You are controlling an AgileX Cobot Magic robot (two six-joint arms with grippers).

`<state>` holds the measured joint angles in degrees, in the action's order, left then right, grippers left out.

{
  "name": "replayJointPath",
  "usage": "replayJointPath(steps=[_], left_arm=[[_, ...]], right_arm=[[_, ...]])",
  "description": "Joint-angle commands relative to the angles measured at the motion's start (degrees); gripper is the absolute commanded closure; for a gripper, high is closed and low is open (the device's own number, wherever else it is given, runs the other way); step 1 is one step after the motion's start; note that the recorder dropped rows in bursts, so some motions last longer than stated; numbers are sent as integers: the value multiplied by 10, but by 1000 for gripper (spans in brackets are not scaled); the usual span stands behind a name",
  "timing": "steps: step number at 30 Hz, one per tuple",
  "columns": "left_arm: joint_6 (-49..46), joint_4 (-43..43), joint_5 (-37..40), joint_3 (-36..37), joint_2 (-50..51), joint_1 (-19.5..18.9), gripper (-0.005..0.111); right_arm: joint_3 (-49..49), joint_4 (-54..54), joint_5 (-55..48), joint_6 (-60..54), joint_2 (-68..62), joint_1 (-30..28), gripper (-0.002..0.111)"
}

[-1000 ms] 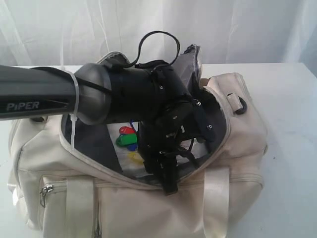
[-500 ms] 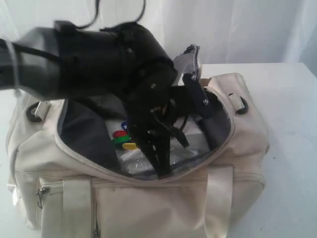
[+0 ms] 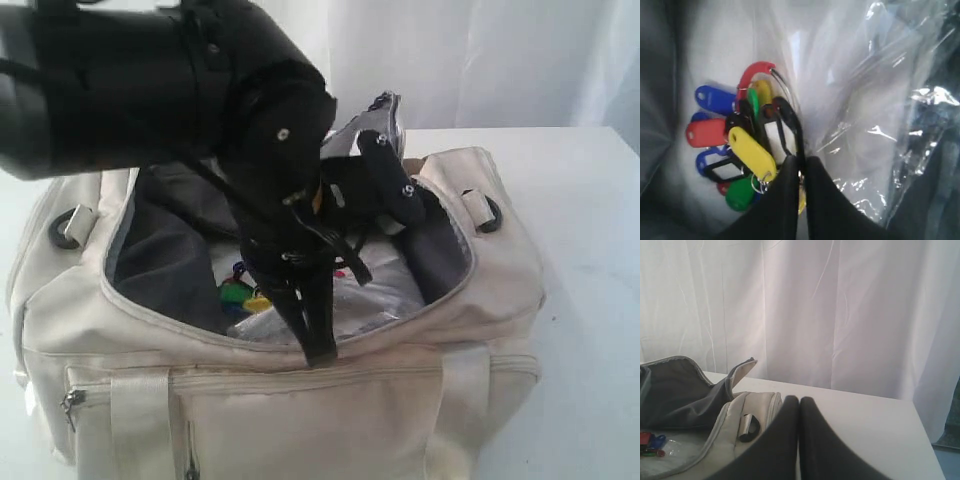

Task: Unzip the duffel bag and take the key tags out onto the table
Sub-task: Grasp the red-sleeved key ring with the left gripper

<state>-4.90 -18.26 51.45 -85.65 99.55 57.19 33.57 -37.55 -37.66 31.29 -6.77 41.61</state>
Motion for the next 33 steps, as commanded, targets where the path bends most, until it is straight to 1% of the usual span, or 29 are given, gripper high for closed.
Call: replayJointPath(steps=[1,2,5,8,10,14,16,18,20,22,24,26,29,33], left_arm=[[3,9,21,0,53,1,86],[0,9,26,0,67,1,78],[-13,-4,37,-1,73,1,65],[-14,-21,57,-17,62,1,54],[-14,-25,66,-38,48,1,50],[-14,-28,67,-83,23,1,49],[-15,-21,75,-103,20,-7,49],[-26,20,87,-120,26,-29,49],[-58,83,95,-126,37,-61,49],[-89,148,85,-126,50,-96,49],[-110,183,59,-126,59,-120,49],[-132,189,34,-126,68,-126,49],[-201,189,6,-126,80,-125,49],[-269,194,-12,-120,103,-124,49]], right_arm=[[-3,-4,1,2,2,2,108],[-3,-4,1,2,2,2,108],[-3,-4,1,4,2,2,108],[-3,-4,1,4,2,2,108],[-3,-4,2,4,2,2,108],[-3,-4,2,4,2,2,108],[-3,-4,2,4,2,2,108],[-3,-4,2,4,2,2,108],[-3,-4,2,4,2,2,108],[-3,-4,2,4,2,2,108],[-3,-4,2,4,2,2,108],[-3,-4,2,4,2,2,108],[-3,-4,3,4,2,2,108],[-3,-4,3,4,2,2,108]])
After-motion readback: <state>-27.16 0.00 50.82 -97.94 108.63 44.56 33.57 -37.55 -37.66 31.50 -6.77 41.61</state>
